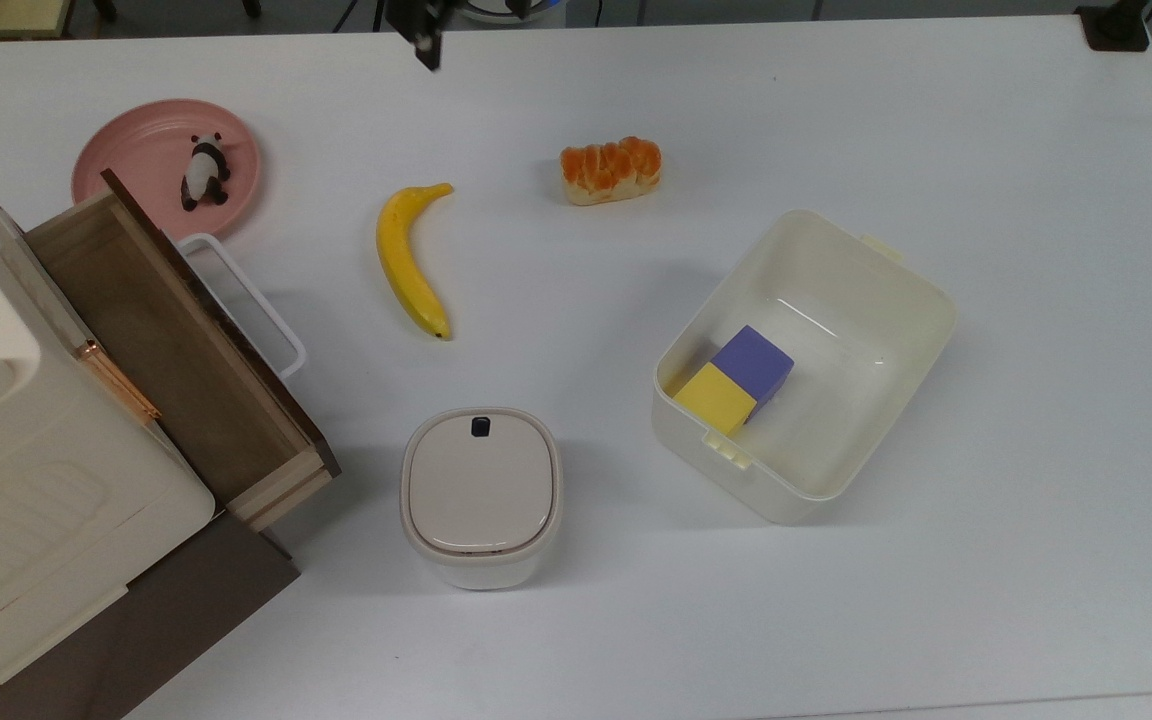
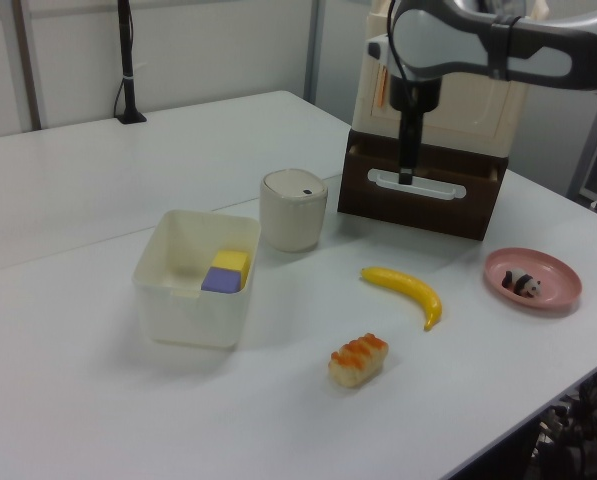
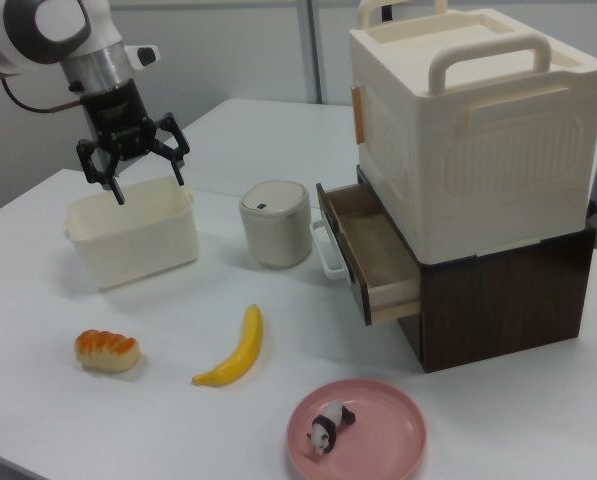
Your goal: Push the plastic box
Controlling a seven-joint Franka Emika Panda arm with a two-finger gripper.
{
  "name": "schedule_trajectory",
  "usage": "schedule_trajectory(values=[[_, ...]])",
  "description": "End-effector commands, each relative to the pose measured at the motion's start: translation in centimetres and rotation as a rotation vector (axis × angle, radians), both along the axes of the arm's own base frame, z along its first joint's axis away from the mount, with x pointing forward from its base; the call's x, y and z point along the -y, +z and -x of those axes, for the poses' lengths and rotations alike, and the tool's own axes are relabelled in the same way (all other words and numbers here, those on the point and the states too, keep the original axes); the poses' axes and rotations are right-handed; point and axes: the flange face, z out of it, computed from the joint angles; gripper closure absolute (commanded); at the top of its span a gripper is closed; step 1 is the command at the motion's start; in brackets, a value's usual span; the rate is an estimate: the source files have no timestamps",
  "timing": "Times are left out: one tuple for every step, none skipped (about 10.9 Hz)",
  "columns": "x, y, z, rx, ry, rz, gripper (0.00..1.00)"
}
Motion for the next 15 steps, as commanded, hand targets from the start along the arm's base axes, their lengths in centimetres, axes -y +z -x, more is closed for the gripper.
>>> schedule_trajectory(values=[[0.3, 1.5, 2.0, 0.045, -0.397, 0.000, 0.00], [-0.3, 1.4, 1.9, 0.066, -0.591, -0.050, 0.00], [-0.1, 1.4, 1.8, 0.069, -0.679, -0.088, 0.00], [0.7, 1.6, 1.7, 0.056, -0.725, -0.140, 0.00], [1.7, 1.8, 1.8, 0.043, -0.754, -0.183, 0.00], [2.1, 2.0, 1.9, 0.044, -0.765, -0.193, 0.00], [2.3, 2.3, 2.0, 0.052, -0.765, -0.193, 0.00], [2.3, 2.5, 2.0, 0.060, -0.766, -0.196, 0.00], [2.4, 2.5, 2.0, 0.062, -0.766, -0.196, 0.00], [2.4, 2.5, 2.0, 0.062, -0.766, -0.196, 0.00], [2.3, 2.5, 2.0, 0.060, -0.766, -0.196, 0.00], [2.3, 2.6, 2.1, 0.062, -0.766, -0.197, 0.00], [2.2, 2.6, 2.1, 0.061, -0.765, -0.199, 0.00], [2.5, 2.6, 2.0, 0.062, -0.769, -0.201, 0.00], [2.5, 2.5, 2.0, 0.065, -0.769, -0.203, 0.00]])
